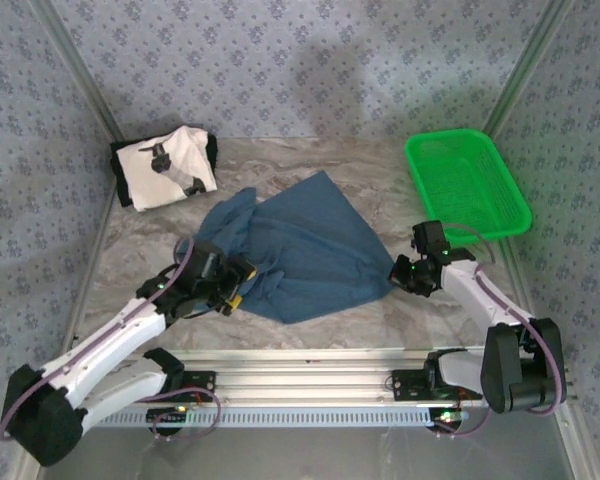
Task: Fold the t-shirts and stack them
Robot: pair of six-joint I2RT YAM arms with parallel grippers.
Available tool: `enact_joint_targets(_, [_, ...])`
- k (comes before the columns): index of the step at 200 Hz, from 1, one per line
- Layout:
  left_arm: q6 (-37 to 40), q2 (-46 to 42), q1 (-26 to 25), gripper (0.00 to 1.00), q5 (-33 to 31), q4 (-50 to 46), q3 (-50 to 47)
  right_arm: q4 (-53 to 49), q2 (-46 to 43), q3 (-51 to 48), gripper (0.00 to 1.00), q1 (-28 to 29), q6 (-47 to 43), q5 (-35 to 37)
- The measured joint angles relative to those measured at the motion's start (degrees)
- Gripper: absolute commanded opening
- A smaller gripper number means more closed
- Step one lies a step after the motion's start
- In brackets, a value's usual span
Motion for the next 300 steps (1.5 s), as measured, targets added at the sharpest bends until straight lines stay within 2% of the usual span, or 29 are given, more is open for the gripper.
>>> enact_joint_targets(34, [-9.66, 7.74, -4.46, 0.73, -5.51, 9.88, -1.77, 0.61, 1.03, 0.0, 0.0, 0.11, -0.7, -0.28])
enact_joint_targets(60, [-14.71, 12.92, -5.81, 0.73, -8.72, 15.72, -1.53, 1.4, 1.79, 0.0, 0.0, 0.26, -0.87, -0.55])
enact_joint_targets(109, [-19.82, 22.38, -5.92, 0.7, -14.01, 18.51, 2.29, 1.95, 2.29, 0.0, 0.0, 1.22, -1.11, -0.79])
enact_joint_targets(124, [-20.52, 23.89, -6.01, 0.6, -15.41, 18.64, 3.67, 2.08, 2.29, 0.0, 0.0, 1.33, -1.25, -0.92])
enact_joint_targets(134, [-20.68, 24.61, -6.01, 0.48, -16.02, 19.02, 4.24, 2.19, 2.29, 0.0, 0.0, 1.33, -1.29, -0.94])
enact_joint_targets(148, [-21.44, 25.09, -5.9, 0.17, -16.59, 19.82, 3.89, 2.38, 2.29, 0.0, 0.0, 1.33, -1.46, -1.01])
enact_joint_targets(158, [-21.68, 24.72, -5.55, 0.05, -17.14, 20.76, 2.45, 2.38, 2.27, 0.0, 0.0, 1.31, -1.64, -1.16])
enact_joint_targets(167, [-21.44, 23.63, -4.83, 0.0, -17.35, 20.9, 0.55, 2.38, 2.27, 0.0, 0.0, 1.31, -1.81, -1.25])
enact_joint_targets(197, [-16.2, 15.17, 1.25, 0.0, -17.05, 17.55, -1.57, 2.38, 2.05, 0.07, 0.0, 0.85, -1.88, -1.79])
enact_joint_targets(217, [-9.2, 11.23, 7.52, 0.0, -13.29, 15.63, 3.56, 2.4, 1.64, 1.05, 0.0, -0.57, -1.88, -2.34])
enact_joint_targets(238, [-1.07, 13.81, 13.53, 0.0, -6.67, 17.18, 12.96, 2.4, 1.68, 4.5, 0.0, -3.96, -2.16, -3.26])
enact_joint_targets(257, [6.43, 21.35, 16.46, 0.0, 0.57, 18.36, 24.98, 2.32, 2.75, 9.9, 0.0, -8.44, -2.62, -4.66])
enact_joint_targets(287, [17.51, 38.12, 17.09, 0.0, 13.86, 20.24, 52.11, 1.73, 5.81, 20.92, 0.0, -13.81, -3.85, -5.27])
enact_joint_targets(300, [20.81, 40.13, 16.87, 0.0, 17.29, 21.27, 57.24, 1.97, 6.12, 23.76, 0.0, -14.49, -4.04, -5.27])
